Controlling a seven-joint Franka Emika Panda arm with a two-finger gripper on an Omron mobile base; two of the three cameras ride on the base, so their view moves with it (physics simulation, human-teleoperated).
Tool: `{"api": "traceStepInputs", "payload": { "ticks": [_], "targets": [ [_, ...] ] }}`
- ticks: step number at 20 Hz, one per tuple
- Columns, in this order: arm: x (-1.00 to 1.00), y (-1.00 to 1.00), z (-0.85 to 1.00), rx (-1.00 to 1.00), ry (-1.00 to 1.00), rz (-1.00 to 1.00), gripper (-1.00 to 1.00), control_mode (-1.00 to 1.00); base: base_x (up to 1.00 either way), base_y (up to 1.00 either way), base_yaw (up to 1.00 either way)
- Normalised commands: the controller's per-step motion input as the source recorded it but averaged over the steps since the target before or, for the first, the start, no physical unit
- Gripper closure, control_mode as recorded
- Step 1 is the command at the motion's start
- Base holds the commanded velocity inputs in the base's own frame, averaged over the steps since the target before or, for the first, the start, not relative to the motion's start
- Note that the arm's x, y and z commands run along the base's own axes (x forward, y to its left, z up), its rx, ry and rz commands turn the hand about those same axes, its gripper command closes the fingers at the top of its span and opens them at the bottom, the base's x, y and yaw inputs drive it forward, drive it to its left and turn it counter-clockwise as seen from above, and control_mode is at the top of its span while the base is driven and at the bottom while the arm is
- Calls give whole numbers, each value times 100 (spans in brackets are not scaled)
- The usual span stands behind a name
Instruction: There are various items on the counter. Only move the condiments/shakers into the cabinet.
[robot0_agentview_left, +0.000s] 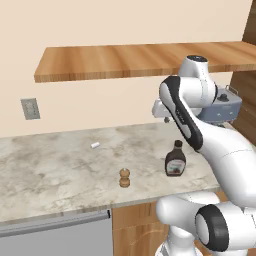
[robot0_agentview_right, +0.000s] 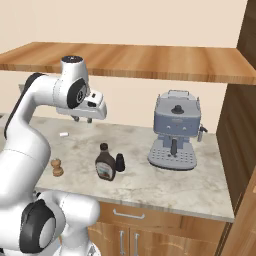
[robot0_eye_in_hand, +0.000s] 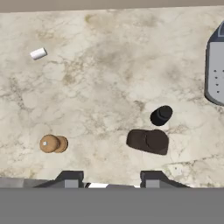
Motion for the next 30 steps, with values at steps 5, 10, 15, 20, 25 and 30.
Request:
{"api": "traceStepInputs", "payload": {
  "ticks": [5, 10, 15, 20, 25, 30],
  "targets": [
    [-11, -5, 0, 0, -1, 0, -100, -100, 0, 0, 0],
    [-44, -79, -7, 21, -12, 0, -100, -100, 0, 0, 0],
    [-48, -96, -16, 32, -14, 0, -100, -100, 0, 0, 0],
    [-29, -33, -14, 13, -12, 6, -100, -100, 0, 0, 0],
    [-18, -21, -19, 14, -20, 14, -100, -100, 0, 0, 0],
    [-5, -6, -20, 26, -27, 18, -100, -100, 0, 0, 0]
  ]
}}
